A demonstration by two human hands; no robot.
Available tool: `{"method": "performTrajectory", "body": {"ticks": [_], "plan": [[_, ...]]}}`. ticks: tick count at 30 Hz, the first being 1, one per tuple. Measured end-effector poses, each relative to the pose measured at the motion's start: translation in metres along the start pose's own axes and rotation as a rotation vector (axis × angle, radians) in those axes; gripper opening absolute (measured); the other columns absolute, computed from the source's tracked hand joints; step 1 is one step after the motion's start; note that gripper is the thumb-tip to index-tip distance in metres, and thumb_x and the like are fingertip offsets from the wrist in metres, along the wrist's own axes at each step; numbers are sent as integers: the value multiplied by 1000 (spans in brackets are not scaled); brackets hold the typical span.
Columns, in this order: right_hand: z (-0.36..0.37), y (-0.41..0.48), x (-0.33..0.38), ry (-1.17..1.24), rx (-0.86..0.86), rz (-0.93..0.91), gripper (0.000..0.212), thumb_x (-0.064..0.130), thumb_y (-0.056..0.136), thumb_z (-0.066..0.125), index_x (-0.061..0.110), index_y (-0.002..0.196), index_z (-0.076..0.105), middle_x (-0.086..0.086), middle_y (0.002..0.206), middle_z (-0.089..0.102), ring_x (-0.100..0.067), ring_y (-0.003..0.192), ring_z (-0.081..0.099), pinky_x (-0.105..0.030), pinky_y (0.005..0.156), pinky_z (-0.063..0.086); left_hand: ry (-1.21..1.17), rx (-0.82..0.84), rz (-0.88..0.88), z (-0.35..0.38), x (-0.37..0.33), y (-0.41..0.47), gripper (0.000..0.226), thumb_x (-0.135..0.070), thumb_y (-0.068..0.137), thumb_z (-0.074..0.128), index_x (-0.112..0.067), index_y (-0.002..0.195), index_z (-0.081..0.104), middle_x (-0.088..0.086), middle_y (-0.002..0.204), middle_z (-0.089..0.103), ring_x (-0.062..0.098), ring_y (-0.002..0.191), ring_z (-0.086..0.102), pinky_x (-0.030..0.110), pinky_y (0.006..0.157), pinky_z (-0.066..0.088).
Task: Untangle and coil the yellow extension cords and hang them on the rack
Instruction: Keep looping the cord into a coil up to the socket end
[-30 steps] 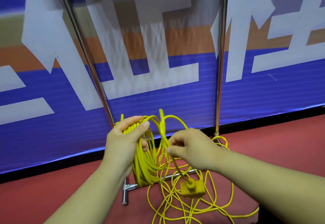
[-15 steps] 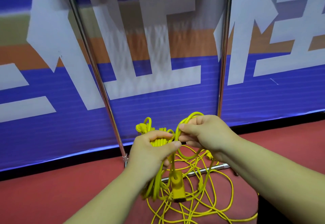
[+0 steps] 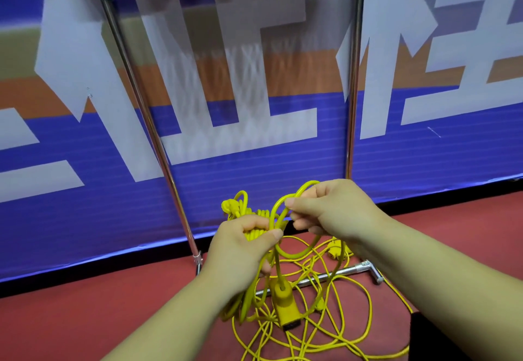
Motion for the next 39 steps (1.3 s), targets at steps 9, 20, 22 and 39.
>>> {"method": "performTrajectory", "body": {"ticks": [9,20,22,39], "plan": [[-2,-5,14,-958,137,-805,25,46,85,67,36,107,72,12,105,63,-16,98,53,-37,84,47,-32,121,-46,5,8,-3,13,-19,91,72,-8,95,66,18,51,58,20,36,51,23,45,42],[-29,2,11,-773,89,-514,4,31,92,65,30,90,63,18,70,64,-2,69,59,-25,62,45,-197,-22,-202,-8,29,9,16,-18,91,73,-6,100,70,9,56,57,22,44,54,28,45,47],[-40,5,17,-500,14,-482,6,21,92,67,26,90,67,17,72,71,0,66,64,-21,60,47,-160,-31,-230,-9,39,11,16,-18,91,73,-5,99,69,8,55,57,22,44,54,28,44,47],[-51,3,24,703,257,-140,17,15,80,62,20,89,76,-5,89,73,-6,56,52,-23,63,41,-201,-13,-298,0,62,20,19,-21,91,73,-4,98,69,18,73,63,24,47,53,30,46,46]]}}
Point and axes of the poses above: each hand's wrist, its own y-axis towards the middle knuckle, its own z-axis out of the palm, x = y × z, the point moved 4 cm from there along y, towards the middle knuckle
